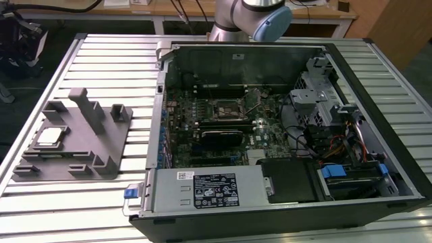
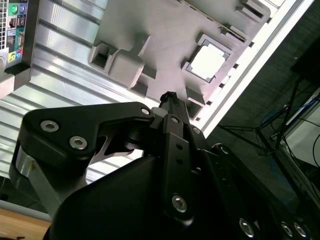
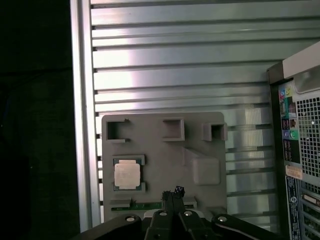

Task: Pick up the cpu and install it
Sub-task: 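Reach for the cpu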

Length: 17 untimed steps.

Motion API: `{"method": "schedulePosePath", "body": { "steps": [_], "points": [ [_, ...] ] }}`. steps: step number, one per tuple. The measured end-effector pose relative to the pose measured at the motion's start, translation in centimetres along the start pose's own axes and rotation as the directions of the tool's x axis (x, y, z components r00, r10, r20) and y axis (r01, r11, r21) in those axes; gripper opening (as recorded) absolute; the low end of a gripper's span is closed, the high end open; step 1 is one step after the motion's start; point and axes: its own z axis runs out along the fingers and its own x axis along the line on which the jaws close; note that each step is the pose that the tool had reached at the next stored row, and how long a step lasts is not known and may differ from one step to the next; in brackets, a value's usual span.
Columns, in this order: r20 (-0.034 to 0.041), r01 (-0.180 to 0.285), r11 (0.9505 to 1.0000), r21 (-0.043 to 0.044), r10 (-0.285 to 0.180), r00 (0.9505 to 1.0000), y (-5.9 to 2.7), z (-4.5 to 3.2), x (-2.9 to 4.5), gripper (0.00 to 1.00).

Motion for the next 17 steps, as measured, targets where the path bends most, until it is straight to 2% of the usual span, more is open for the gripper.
{"method": "schedulePosePath", "body": {
  "steps": [17],
  "points": [
    [-0.0002,0.000,1.0000,0.0002,0.000,1.0000,-0.58,1.83,0.85,0.11]
  ]
}}
